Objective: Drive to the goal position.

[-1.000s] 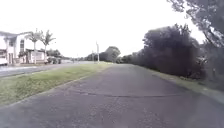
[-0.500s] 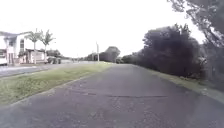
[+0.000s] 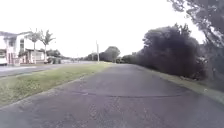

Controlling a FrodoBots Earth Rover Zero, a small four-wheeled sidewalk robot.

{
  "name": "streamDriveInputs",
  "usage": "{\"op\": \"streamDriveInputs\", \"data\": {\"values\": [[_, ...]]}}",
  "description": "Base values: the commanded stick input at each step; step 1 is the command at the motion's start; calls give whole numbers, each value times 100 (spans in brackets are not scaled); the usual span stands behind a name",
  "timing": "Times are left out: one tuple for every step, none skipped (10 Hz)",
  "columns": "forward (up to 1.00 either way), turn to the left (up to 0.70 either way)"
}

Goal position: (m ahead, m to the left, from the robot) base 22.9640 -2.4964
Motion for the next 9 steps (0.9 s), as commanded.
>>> {"op": "streamDriveInputs", "data": {"values": [[6,0],[6,0],[6,0],[6,0],[6,0],[6,0],[5,0],[5,0],[6,0]]}}
